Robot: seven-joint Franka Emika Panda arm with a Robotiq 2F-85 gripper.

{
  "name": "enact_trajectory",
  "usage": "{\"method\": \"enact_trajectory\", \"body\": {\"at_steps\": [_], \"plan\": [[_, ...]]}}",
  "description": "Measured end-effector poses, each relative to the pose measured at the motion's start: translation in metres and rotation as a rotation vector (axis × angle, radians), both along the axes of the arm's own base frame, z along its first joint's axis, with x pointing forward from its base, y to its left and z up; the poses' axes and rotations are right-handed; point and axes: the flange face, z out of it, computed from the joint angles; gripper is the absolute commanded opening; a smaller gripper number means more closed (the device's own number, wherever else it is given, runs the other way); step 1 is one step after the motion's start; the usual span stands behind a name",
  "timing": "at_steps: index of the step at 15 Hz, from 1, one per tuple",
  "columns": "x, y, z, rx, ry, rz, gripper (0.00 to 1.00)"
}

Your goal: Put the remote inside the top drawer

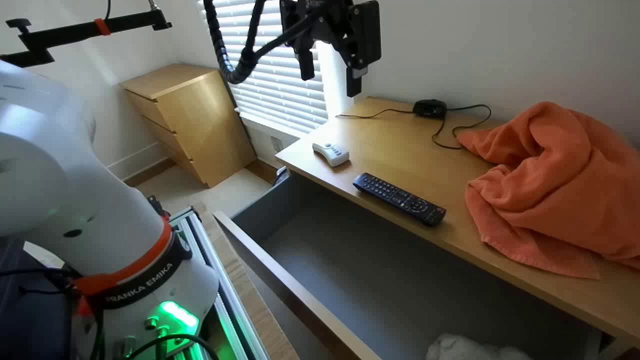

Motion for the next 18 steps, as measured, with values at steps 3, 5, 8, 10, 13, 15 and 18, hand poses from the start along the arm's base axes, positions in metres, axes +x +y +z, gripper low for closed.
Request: {"method": "enact_trajectory", "body": {"at_steps": [3,5,8,10,13,15,18], "plan": [[0.000,0.000,0.000,0.000,0.000,0.000,1.00],[0.000,0.000,0.000,0.000,0.000,0.000,1.00],[0.000,0.000,0.000,0.000,0.000,0.000,1.00],[0.001,0.000,-0.001,0.000,0.004,-0.011,1.00],[0.013,-0.002,-0.019,-0.006,0.048,-0.135,1.00],[0.031,0.000,-0.041,0.013,0.081,-0.231,1.00],[0.066,0.003,-0.080,0.063,0.108,-0.390,1.00]]}}
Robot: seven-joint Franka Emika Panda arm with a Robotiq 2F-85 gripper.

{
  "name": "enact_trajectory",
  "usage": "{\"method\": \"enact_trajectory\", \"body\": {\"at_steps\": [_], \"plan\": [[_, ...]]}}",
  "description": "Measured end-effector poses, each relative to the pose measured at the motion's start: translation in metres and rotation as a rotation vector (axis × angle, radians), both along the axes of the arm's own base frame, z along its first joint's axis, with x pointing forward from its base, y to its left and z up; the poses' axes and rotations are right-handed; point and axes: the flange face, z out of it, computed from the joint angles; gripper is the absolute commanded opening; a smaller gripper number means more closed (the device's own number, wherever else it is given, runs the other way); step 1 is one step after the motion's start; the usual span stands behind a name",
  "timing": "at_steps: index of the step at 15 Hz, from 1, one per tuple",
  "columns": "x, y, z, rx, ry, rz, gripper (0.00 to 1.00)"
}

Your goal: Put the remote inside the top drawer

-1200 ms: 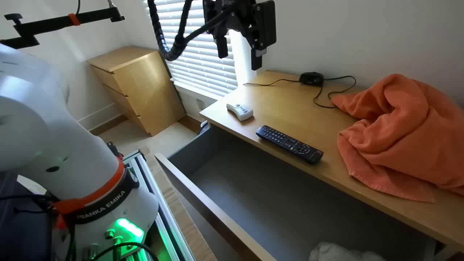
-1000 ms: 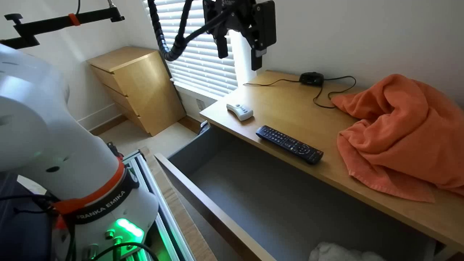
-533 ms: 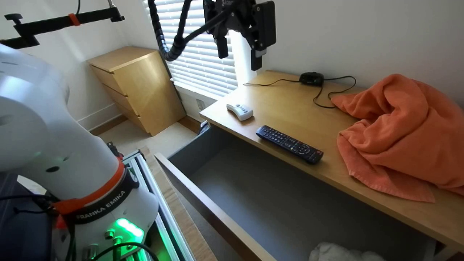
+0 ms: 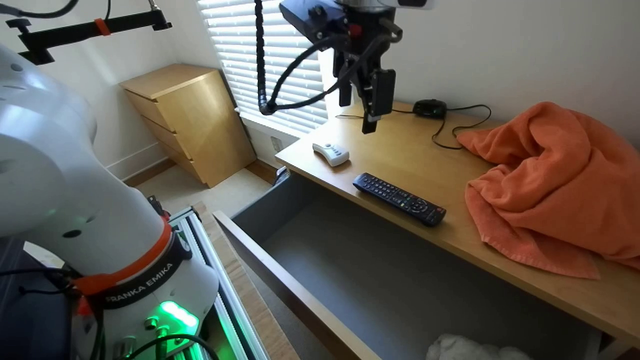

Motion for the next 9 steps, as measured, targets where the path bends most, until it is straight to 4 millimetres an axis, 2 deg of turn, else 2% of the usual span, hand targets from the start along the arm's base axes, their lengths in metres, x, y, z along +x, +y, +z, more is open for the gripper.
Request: {"method": "enact_trajectory", "body": {"at_steps": [5,7,9], "plan": [[0.052,-0.004,-0.067,0.036,0.049,-0.212,1.00],[0.062,-0.006,-0.081,0.039,0.070,-0.224,1.00],[0.066,-0.007,-0.081,0.039,0.070,-0.229,1.00]]}}
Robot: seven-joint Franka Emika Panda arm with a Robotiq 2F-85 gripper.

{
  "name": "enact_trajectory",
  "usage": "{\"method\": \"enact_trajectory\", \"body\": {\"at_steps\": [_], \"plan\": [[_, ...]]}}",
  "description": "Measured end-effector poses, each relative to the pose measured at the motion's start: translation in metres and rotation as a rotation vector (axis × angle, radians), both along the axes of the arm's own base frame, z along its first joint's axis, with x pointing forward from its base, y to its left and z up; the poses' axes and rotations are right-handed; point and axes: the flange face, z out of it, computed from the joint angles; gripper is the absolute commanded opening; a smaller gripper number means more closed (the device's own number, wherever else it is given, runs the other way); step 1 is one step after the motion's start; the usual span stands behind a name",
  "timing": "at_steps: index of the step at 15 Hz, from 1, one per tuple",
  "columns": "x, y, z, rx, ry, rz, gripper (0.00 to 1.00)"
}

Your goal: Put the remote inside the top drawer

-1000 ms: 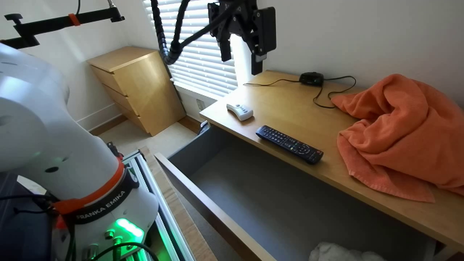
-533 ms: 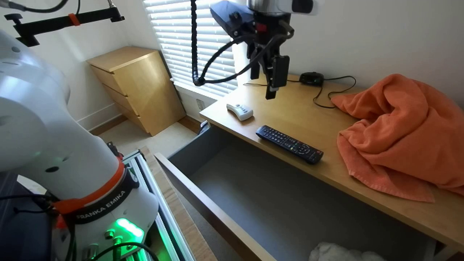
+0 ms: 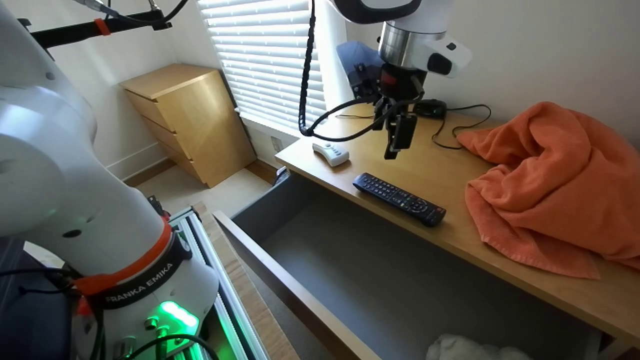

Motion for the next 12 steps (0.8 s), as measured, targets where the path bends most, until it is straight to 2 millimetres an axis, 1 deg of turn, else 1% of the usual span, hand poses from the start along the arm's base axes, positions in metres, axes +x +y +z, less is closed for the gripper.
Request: {"method": "enact_trajectory", "body": {"at_steps": [2,4,7,10,12], "plan": [[0.001,0.001,0.000,0.005,0.001,-0.002,1.00],[-0.001,0.004,-0.009,0.044,0.040,-0.019,1.00],[-0.001,0.006,-0.040,0.101,0.156,-0.044,1.00],[0.000,-0.004,-0.071,0.103,0.253,-0.124,1.00],[0.002,-0.012,-0.086,0.100,0.285,-0.186,1.00]]}}
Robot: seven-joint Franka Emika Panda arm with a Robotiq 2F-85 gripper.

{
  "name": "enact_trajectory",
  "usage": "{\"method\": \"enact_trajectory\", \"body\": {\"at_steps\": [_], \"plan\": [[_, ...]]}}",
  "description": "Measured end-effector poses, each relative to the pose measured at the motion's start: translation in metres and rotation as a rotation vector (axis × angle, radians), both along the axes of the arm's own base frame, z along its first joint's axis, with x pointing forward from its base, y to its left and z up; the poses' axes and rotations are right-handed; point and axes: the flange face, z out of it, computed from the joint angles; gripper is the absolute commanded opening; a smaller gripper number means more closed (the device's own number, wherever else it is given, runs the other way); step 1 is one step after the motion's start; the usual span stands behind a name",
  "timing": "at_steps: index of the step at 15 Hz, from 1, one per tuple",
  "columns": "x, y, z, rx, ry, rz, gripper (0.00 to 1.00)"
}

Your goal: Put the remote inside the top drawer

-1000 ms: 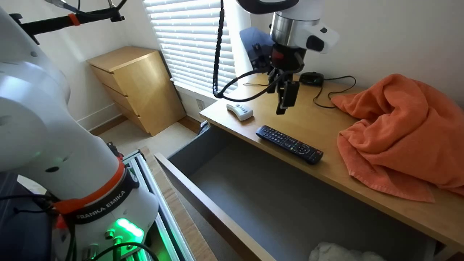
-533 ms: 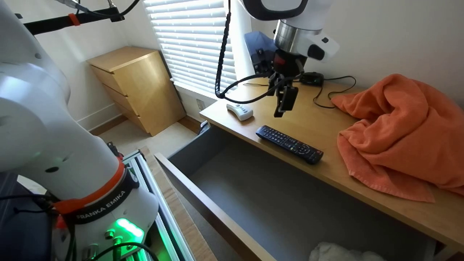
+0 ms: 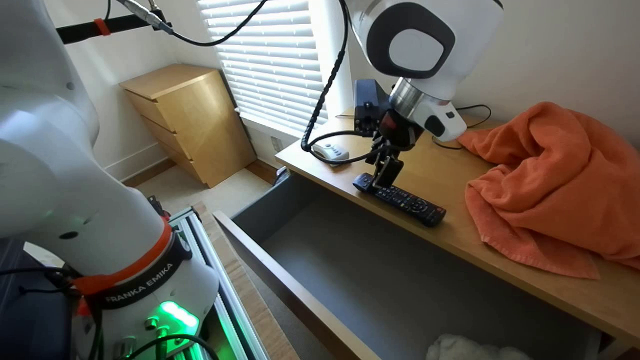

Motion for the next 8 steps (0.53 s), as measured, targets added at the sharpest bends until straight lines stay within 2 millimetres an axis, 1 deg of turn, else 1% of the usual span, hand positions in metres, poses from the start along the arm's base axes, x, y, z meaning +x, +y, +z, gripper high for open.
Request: {"method": "enact_trajectory", "body": {"at_steps": [3,5,8], "plan": [[0.0039,-0.0068,-0.0129,0.009,0.016,-0.077,1.00],[0.0064,-0.0043,-0.0153,0.070,-0.013,-0.074,1.00],[0.0087,-0.0040,-0.0139,0.094,-0.027,-0.070,1.00]]}}
